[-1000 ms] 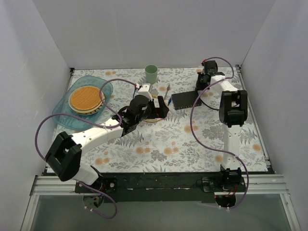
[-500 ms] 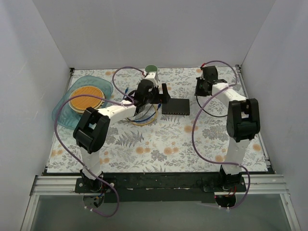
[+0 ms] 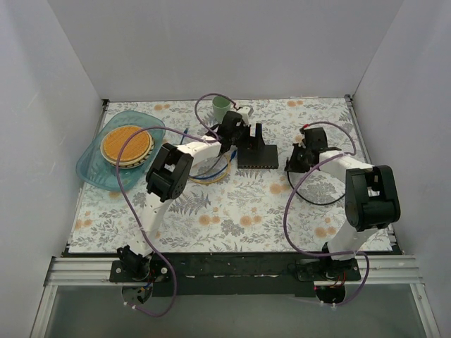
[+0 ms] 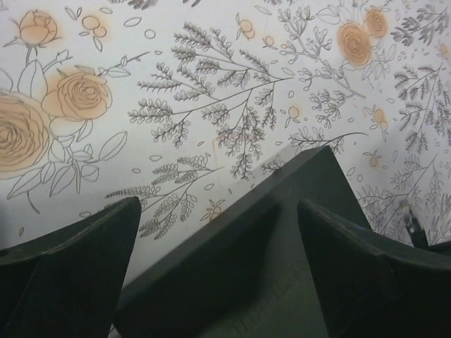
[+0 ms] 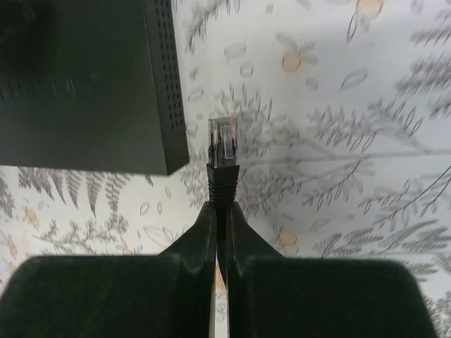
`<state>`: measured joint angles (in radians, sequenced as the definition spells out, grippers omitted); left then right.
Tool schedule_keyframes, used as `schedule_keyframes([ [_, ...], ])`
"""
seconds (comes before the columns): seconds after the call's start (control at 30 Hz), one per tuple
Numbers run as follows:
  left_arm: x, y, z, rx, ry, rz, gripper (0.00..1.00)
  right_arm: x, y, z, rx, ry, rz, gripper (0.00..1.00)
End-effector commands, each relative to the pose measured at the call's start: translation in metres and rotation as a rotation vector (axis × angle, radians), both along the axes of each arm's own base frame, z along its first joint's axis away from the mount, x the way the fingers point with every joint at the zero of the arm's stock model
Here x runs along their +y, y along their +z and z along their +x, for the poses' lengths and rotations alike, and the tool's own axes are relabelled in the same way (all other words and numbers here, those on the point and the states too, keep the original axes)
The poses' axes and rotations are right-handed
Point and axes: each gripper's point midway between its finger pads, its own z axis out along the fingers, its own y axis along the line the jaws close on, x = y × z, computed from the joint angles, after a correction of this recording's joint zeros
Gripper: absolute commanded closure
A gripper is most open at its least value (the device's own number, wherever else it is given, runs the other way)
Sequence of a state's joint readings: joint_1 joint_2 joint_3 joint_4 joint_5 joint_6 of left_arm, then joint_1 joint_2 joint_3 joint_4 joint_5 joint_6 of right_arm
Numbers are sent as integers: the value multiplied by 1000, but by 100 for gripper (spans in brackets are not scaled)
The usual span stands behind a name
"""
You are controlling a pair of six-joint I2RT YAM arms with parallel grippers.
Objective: Insert the plug into the switch port
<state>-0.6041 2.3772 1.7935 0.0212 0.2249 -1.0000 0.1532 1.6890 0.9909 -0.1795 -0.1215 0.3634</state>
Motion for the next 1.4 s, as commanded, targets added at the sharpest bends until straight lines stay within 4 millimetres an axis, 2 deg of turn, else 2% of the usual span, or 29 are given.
schedule_keyframes([
  [0.0,-7,16,-13,25,-65,-27,4,22,32,-9,-94,55,94,99],
  [0.07,-5,14,-23,60,-75,-36,4,27,32,-17,-94,76,98,99],
  [0.1,-4,11,-28,77,-81,-39,4,32,26,-25,-77,95,96,99],
  [0.13,-1,3,-37,109,-83,-33,5,35,25,-29,-76,108,92,99],
  [0.2,1,10,-50,144,-90,-57,5,38,16,-35,-57,121,72,99],
  [0.23,5,-1,-63,181,-92,-46,6,40,13,-36,-54,130,70,99],
  [0.27,7,10,-68,181,-84,-57,6,42,7,-38,-40,136,70,99],
  [0.3,8,11,-75,191,-89,-57,6,44,4,-39,-32,146,73,99],
  [0.43,14,12,-114,238,-94,-57,6,48,-8,-43,-14,174,54,99],
  [0.47,17,6,-123,244,-91,-58,6,51,-12,-45,-7,195,50,99],
  [0.5,17,19,-126,231,-82,-76,6,56,-13,-48,-4,218,62,99],
  [0.53,16,20,-132,232,-85,-80,6,59,-13,-49,-5,239,67,99],
  [0.67,20,22,-155,252,-66,-91,6,87,-18,-73,7,372,58,99],
  [0.7,25,16,-163,268,-57,-82,6,89,-21,-78,11,399,37,99],
  [0.73,24,24,-165,261,-51,-100,6,92,-24,-86,25,421,26,99],
  [0.77,24,25,-168,267,-52,-108,6,98,-28,-99,41,450,16,99],
  [0.83,24,28,-177,279,-51,-123,6,105,-30,-111,44,476,32,99],
  [0.87,24,29,-182,287,-58,-128,6,106,-36,-125,69,498,35,99],
  [0.93,21,27,-194,298,-74,-124,6,107,-39,-135,76,504,48,99],
  [1.17,19,27,-232,346,-104,-121,7,119,-30,-158,63,565,114,99],
  [1.23,18,35,-241,336,-103,-135,7,124,-25,-164,58,590,120,99],
  [1.27,21,31,-246,339,-99,-129,7,130,-24,-170,57,618,123,99],
  [1.3,21,41,-248,322,-99,-143,7,134,-22,-175,60,633,127,99],
  [1.37,23,45,-253,313,-96,-145,7,144,-21,-187,65,679,129,99],
])
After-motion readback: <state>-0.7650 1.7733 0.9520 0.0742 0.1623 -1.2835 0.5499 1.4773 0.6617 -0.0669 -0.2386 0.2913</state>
